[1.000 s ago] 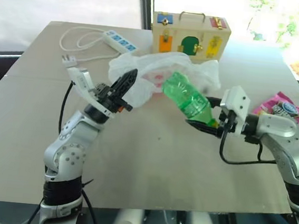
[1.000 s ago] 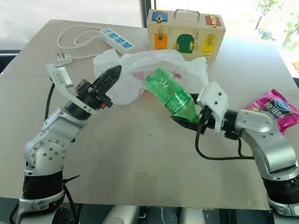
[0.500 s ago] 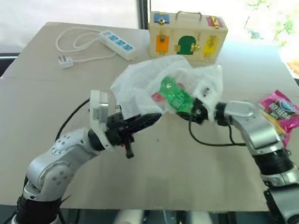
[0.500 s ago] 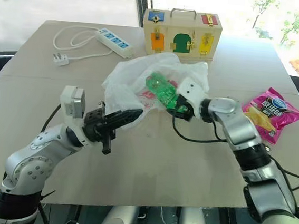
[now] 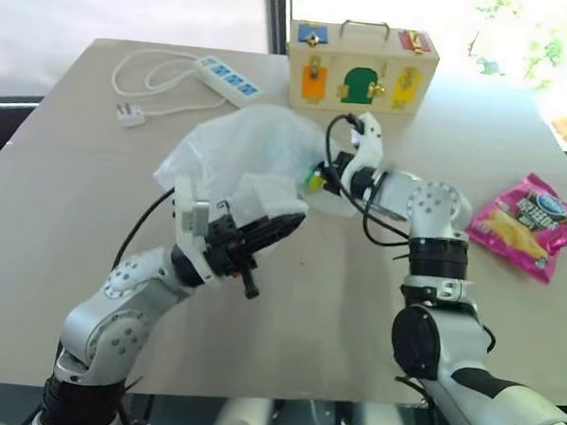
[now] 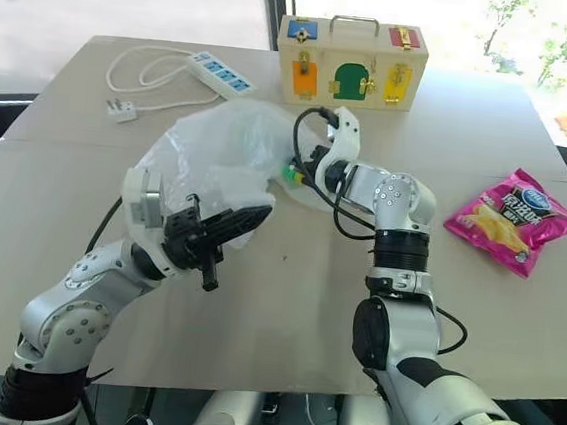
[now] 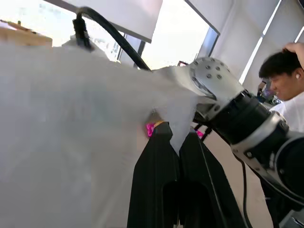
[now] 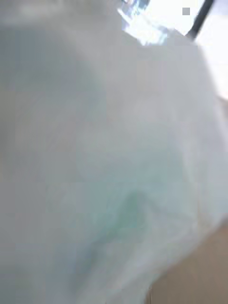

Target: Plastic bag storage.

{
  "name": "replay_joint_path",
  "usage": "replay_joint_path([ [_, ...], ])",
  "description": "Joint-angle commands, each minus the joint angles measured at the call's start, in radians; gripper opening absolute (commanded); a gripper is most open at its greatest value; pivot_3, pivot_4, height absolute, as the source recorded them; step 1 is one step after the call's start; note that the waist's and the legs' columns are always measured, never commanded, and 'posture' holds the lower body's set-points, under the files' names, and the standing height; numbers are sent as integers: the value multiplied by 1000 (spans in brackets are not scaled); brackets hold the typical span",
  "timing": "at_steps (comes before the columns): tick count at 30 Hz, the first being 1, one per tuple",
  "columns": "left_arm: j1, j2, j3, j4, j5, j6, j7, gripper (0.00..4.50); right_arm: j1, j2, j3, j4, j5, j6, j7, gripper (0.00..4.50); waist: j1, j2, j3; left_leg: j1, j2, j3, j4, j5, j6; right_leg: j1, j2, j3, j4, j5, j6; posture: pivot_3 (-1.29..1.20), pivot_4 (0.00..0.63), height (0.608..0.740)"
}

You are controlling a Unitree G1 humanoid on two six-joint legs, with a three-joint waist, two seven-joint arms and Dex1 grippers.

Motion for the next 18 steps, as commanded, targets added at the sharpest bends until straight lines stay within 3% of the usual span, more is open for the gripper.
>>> replay_joint_path([
  [1,-52,-40,97,30,-64,-41,63,0,73,-37,79,-128,-10,-70,65,4406,-5,0,0,0,1,0,0,0,0,0,1,0,0,0,0,0,150,740],
  [6,-135,-71,241,93,-205,-46,153,0,210,-301,253,-324,33,-60,383,4406,-4,1,0,1,1,1,2,-2,4,1,6,1,2,0,0,0,150,740],
  [10,-153,-62,337,116,-301,-42,218,0,326,-595,347,-477,6,-139,628,4406,1,0,1,0,1,0,3,-3,6,3,6,-1,-1,0,1,0,150,740],
  [13,-115,-43,383,113,-345,-29,236,0,365,-731,285,-531,57,-191,755,4406,-4,0,1,0,1,1,3,-4,7,3,5,0,-2,0,1,0,150,740],
  [18,-71,-28,396,105,-358,-33,252,0,319,-798,142,-478,98,-185,703,4406,-2,0,1,2,3,2,4,-4,7,3,6,1,0,0,1,0,150,740],
])
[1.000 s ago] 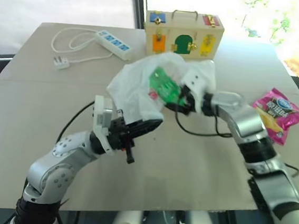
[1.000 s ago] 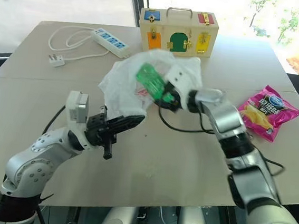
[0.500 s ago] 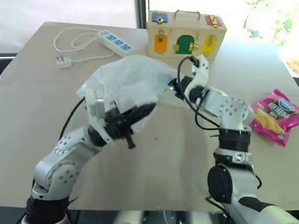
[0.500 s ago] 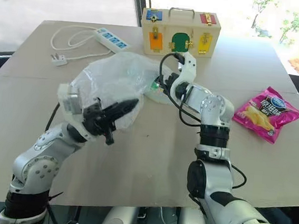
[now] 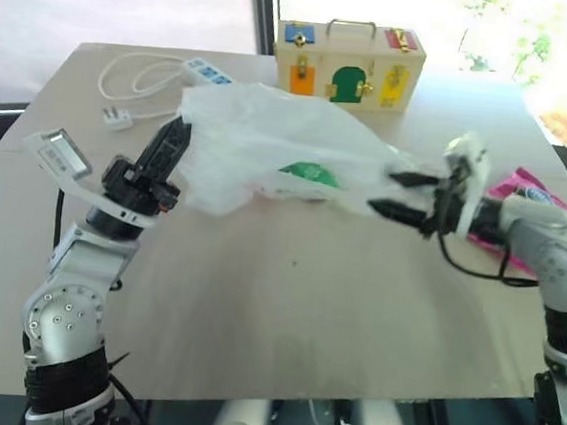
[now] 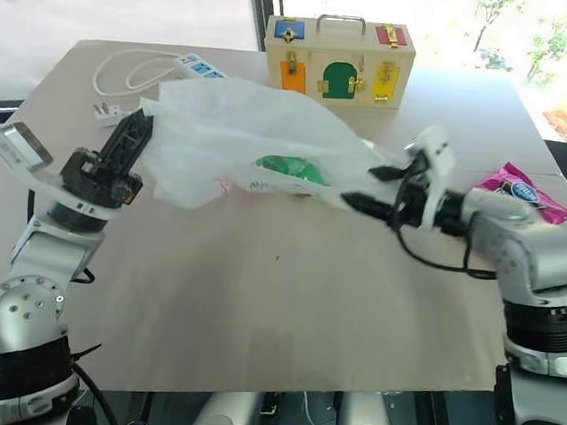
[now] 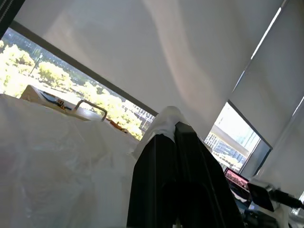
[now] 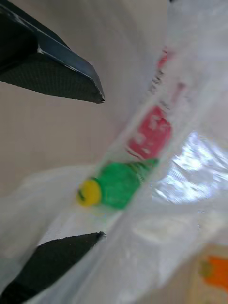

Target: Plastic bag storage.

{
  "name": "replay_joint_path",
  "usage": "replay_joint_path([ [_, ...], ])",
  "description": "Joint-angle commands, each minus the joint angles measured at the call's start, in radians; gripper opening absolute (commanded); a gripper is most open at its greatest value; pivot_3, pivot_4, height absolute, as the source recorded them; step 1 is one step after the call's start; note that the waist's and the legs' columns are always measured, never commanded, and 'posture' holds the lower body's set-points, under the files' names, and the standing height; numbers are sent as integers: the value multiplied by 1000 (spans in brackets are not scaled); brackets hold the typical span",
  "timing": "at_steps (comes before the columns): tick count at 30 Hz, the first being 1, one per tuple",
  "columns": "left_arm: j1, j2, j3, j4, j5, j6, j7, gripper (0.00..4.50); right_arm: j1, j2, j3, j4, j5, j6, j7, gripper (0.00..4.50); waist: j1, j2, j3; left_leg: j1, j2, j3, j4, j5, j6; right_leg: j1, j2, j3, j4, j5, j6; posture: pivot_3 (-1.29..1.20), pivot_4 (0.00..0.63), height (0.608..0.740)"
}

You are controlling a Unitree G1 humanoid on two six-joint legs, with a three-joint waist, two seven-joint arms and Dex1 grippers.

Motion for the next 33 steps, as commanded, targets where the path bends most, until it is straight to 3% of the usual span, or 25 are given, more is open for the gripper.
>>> replay_joint_path([
  [1,-3,6,40,-35,-22,-25,19,0,-19,-26,-97,-38,81,33,-2,4406,4,0,0,0,0,0,0,0,0,0,0,0,0,0,0,0,150,740],
  [7,-61,-24,-55,-34,11,-17,21,0,26,101,18,-207,247,136,-30,4406,6,-1,0,-1,0,-1,0,0,0,1,-5,1,-1,0,0,0,150,740],
  [15,-127,-26,-95,-40,8,-8,19,0,15,227,120,-279,327,151,-69,4406,4,-1,0,-1,0,-1,0,0,0,0,-1,-1,-1,0,0,0,150,740],
  [20,-69,15,-56,-76,-36,20,8,0,-117,339,-193,-144,566,-13,-255,4406,1,0,0,-1,0,-1,0,0,0,0,-1,0,0,0,0,0,150,740],
  [26,113,118,-1,-176,-226,122,-35,0,-236,124,-402,173,423,-131,-441,4406,9,-1,0,-1,-1,-1,-1,0,0,1,-6,0,-3,0,0,0,150,740],
  [28,165,147,2,-193,-247,144,-59,0,-240,68,-392,274,322,-156,-508,4406,8,-1,0,-1,-1,0,-2,0,0,1,-6,2,-4,0,0,0,150,740],
  [30,223,176,-11,-216,-252,174,-103,0,-168,-42,-299,408,115,-154,-587,4406,4,0,0,-1,-1,0,-2,0,0,0,-6,3,-4,0,-1,0,150,740],
  [33,266,200,-30,-231,-245,194,-134,0,-49,-135,-252,510,-13,-139,-587,4406,13,-1,-1,0,-1,1,-2,0,0,1,-6,2,-6,-2,-4,0,150,740],
])
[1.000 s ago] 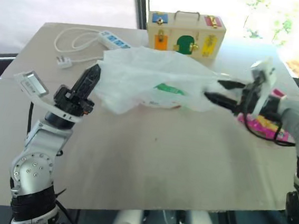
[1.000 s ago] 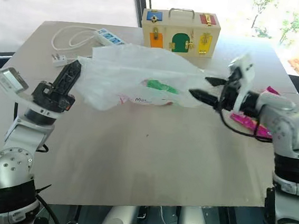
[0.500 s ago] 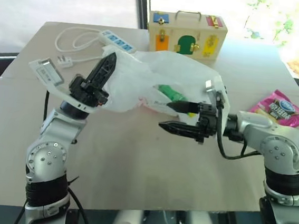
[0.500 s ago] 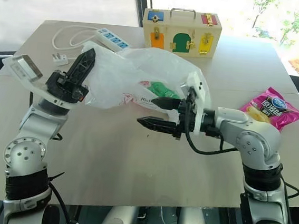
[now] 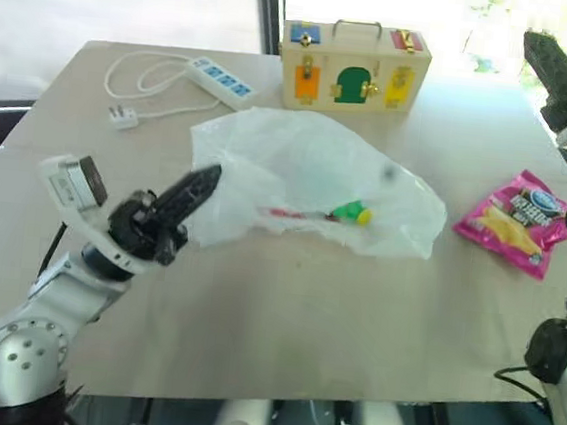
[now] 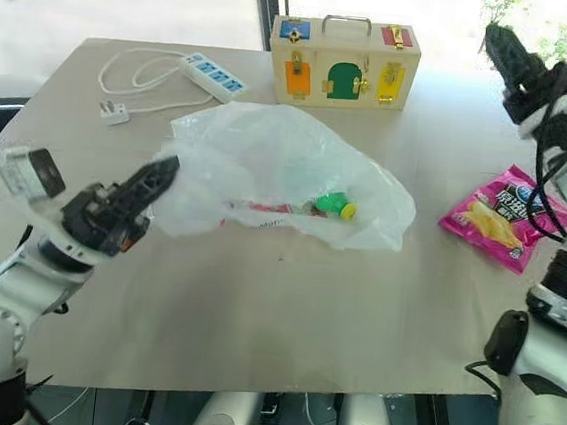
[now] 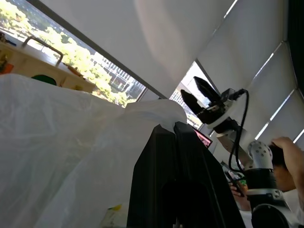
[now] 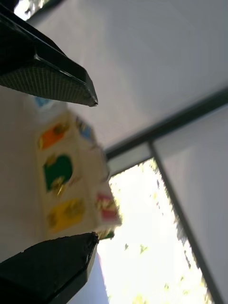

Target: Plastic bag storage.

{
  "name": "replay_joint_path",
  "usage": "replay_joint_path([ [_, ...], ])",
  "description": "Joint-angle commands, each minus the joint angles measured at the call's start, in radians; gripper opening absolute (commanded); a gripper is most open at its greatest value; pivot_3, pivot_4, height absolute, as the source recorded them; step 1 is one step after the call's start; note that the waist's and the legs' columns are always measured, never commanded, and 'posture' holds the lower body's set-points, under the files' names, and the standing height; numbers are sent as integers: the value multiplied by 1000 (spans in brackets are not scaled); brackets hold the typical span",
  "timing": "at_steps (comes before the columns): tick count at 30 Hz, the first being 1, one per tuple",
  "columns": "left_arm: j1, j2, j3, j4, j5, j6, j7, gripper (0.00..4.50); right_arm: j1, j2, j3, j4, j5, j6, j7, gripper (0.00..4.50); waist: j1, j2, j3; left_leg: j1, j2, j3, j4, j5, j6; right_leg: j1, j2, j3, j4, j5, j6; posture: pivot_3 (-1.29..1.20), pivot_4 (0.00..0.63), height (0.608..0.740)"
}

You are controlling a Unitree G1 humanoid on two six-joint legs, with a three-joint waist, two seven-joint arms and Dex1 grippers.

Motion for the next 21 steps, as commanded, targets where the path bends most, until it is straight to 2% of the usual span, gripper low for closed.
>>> replay_joint_path([
  [1,21,21,-12,-42,-3,12,-35,0,97,-67,42,83,-143,-20,10,4406,5,1,0,0,0,0,0,0,0,0,0,0,-1,0,0,0,150,740],
  [3,40,23,-23,-49,21,10,-42,0,160,-101,68,127,-225,-52,17,4406,4,4,2,-1,0,2,0,0,1,0,0,2,-2,0,0,0,150,740],
  [5,53,19,-34,-54,35,5,-41,0,198,-96,42,157,-228,-32,29,4406,-2,8,3,-1,0,5,0,0,1,-1,0,4,-2,0,1,0,150,740],
  [11,45,11,-41,-48,44,-11,-30,0,243,-77,-51,156,-245,-9,-10,4406,-8,8,2,2,5,11,1,-1,2,-1,10,7,-2,3,5,0,150,740],
  [17,44,2,-52,-49,59,-21,-25,0,222,31,-266,151,-92,158,-103,4406,-5,7,2,1,6,11,1,-2,3,-1,11,7,-4,3,5,0,150,740],
  [21,33,-1,-63,-51,69,-30,-17,0,215,96,-364,192,-37,224,-164,4406,-7,6,1,2,7,13,1,-2,3,0,12,10,-4,3,5,0,150,740],
])
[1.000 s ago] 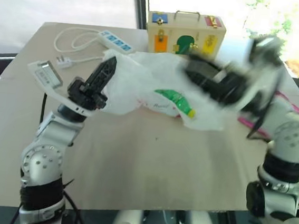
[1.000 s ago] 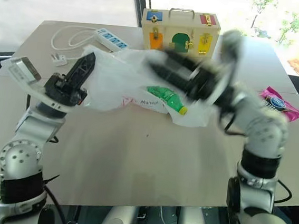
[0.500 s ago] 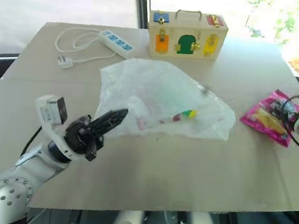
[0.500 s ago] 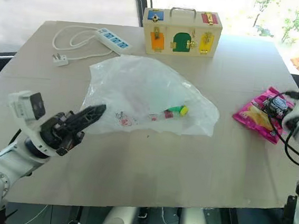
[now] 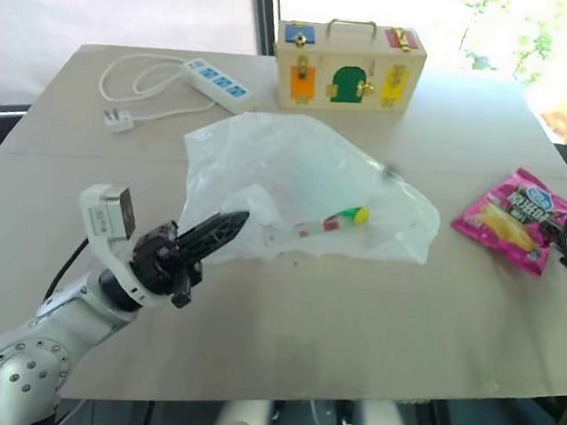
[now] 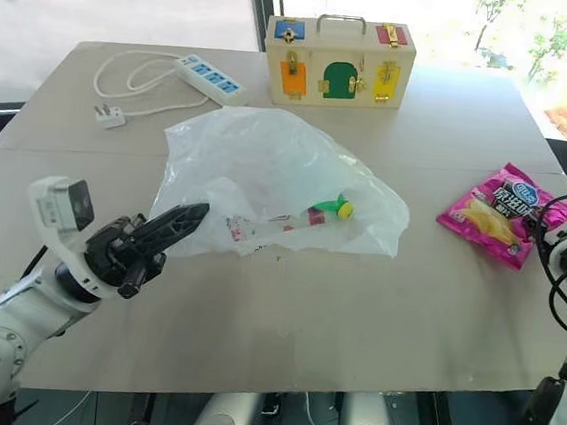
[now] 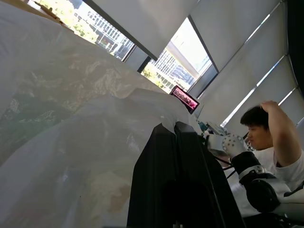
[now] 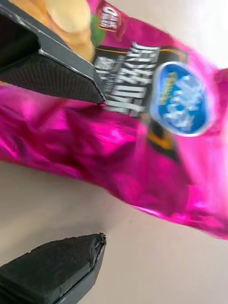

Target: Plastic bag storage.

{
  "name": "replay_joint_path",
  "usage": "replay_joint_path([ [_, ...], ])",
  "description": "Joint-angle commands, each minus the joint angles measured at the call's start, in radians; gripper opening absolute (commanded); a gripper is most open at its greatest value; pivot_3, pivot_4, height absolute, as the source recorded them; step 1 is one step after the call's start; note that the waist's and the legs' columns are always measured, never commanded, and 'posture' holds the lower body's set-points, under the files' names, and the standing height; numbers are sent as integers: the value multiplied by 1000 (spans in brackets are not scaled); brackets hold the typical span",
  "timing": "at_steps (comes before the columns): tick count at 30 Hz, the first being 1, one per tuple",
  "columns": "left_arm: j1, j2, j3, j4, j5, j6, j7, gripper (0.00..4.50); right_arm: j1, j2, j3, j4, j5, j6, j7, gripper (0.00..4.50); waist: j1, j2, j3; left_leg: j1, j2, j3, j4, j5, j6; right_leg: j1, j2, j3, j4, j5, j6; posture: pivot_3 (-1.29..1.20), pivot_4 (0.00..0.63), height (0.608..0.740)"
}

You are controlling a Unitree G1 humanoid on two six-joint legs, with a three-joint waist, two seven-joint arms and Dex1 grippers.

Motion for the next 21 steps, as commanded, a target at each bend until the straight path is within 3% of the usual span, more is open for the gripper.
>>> replay_joint_path([
  [1,-13,-4,4,-34,5,-21,4,0,-15,35,-96,31,63,56,-49,4406,0,-2,-1,0,0,0,0,0,0,0,1,0,0,0,0,0,150,740],
  [6,-20,-3,0,-29,10,-22,8,0,-52,121,-176,43,180,126,-34,4406,-8,-8,-5,1,4,2,0,0,0,0,4,4,-1,0,0,0,150,740],
  [15,-62,0,-18,-16,20,-18,19,0,-75,199,-3,75,101,57,79,4406,-43,-16,-10,7,15,12,0,0,0,1,13,13,-3,5,-7,0,150,740],
  [20,-62,-11,-20,-18,34,-28,28,0,-88,201,23,137,65,9,119,2913,-53,-18,-10,16,18,17,-3,-1,-1,5,15,17,-3,4,-10,0,150,740],
  [21,-62,-13,-20,-16,37,-30,29,0,-90,199,25,145,61,4,123,2416,-54,-18,-10,17,18,17,-3,-1,-1,5,15,18,-3,4,-10,0,150,740],
])
